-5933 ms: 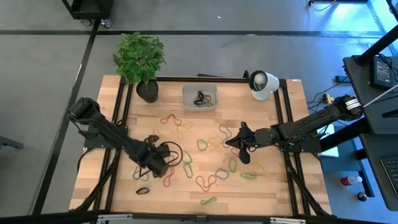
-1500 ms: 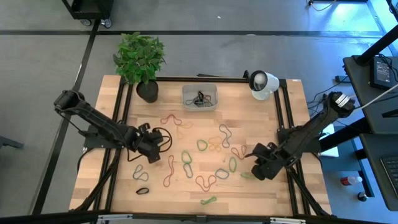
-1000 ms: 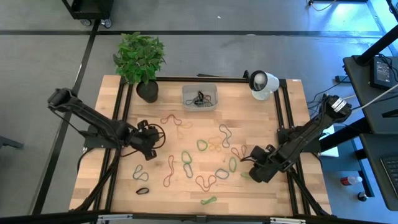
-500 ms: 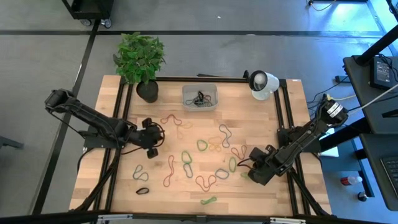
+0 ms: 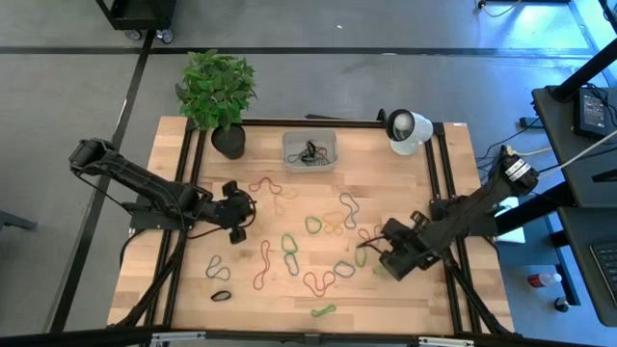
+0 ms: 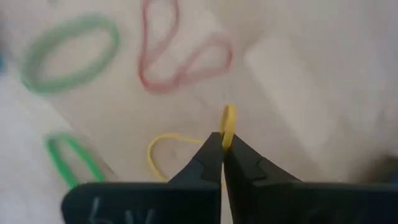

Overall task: Pick and place rubber bands into bin
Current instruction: Put the yellow rubber band into the gray bin

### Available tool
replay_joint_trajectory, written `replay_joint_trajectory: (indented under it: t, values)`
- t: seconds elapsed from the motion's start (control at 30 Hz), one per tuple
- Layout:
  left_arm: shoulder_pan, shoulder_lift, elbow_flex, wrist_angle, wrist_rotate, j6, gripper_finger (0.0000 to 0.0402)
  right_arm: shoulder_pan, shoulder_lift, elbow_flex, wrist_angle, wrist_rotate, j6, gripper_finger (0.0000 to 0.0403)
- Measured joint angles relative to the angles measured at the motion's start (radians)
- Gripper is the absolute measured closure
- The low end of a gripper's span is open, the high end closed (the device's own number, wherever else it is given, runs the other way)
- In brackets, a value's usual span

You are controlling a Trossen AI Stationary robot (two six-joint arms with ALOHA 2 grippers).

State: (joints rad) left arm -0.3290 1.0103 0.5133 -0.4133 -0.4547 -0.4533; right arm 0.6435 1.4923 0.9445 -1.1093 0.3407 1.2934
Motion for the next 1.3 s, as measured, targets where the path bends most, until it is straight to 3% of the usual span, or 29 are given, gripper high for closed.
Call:
replay_joint_trajectory:
  t: [0.23, 0.4, 0.57, 0.7, 1.03, 1.3]
  values:
    - [0.000, 0.000, 0.000, 0.000, -0.030, 0.063, 0.0400, -0.200, -0.001, 0.212, -0.051, 0.147, -0.342, 0.0401]
    - [0.000, 0.000, 0.000, 0.004, -0.025, 0.113, 0.0400, -0.369, -0.002, 0.361, 0.021, 0.214, -0.651, 0.0401]
    - [0.000, 0.000, 0.000, 0.004, -0.023, 0.127, 0.0400, -0.550, -0.003, 0.439, 0.265, 0.212, -0.981, 0.0402]
    - [0.000, 0.000, 0.000, 0.004, -0.023, 0.127, 0.0400, -0.695, 0.010, 0.442, 0.489, 0.108, -1.193, 0.0402]
    - [0.000, 0.000, 0.000, 0.007, -0.032, 0.127, 0.0400, -0.941, 0.270, 0.447, 0.851, -0.158, -1.331, 0.0403]
    - [0.000, 0.000, 0.000, 0.014, -0.045, 0.126, 0.0400, -1.015, 0.561, 0.587, 0.831, -0.159, -1.350, 0.0402]
